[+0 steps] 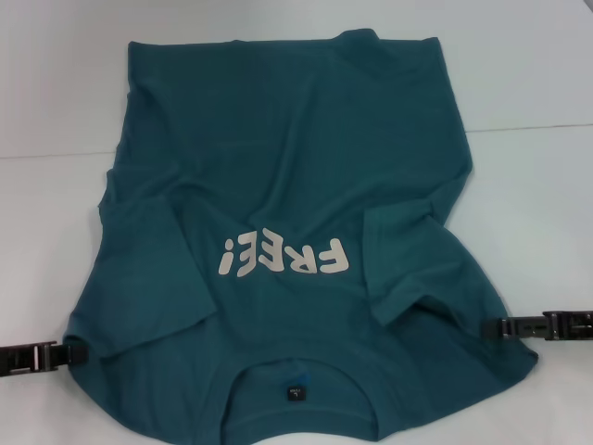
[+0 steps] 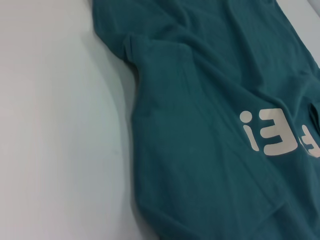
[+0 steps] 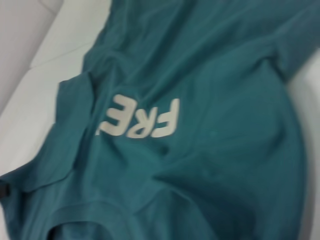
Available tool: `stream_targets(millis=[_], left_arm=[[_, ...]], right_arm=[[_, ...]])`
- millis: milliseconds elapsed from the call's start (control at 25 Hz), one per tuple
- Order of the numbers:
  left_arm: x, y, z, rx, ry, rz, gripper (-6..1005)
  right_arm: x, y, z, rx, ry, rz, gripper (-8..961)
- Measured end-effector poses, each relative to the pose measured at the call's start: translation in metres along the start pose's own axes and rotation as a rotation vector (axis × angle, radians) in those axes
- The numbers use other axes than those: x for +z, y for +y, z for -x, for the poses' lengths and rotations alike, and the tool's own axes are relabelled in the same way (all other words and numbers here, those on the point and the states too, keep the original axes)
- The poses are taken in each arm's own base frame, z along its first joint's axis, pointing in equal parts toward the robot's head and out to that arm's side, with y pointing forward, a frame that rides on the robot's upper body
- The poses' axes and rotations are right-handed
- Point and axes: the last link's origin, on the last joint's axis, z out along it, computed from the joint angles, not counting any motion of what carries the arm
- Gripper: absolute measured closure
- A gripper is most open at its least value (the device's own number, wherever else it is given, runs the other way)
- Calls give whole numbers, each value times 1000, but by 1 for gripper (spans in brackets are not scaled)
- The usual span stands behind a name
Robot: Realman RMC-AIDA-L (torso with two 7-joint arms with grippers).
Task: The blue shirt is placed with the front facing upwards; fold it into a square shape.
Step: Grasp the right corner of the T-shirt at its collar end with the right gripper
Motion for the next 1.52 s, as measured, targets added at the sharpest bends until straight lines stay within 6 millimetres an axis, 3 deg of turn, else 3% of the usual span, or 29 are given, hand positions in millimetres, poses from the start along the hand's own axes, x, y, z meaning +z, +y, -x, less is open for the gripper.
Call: stream_targets(millis=[760, 1440, 1520], left_arm=[[3, 1, 2, -6, -1, 5, 932], [3, 2, -1, 1, 0, 6, 924], [3, 2, -1, 0, 1, 5, 923]], right_arm=[[-11, -7, -18, 36, 35, -8, 133], [-3, -5, -14, 31, 18, -9, 133], [-4, -6, -13, 31, 10, -17, 203]])
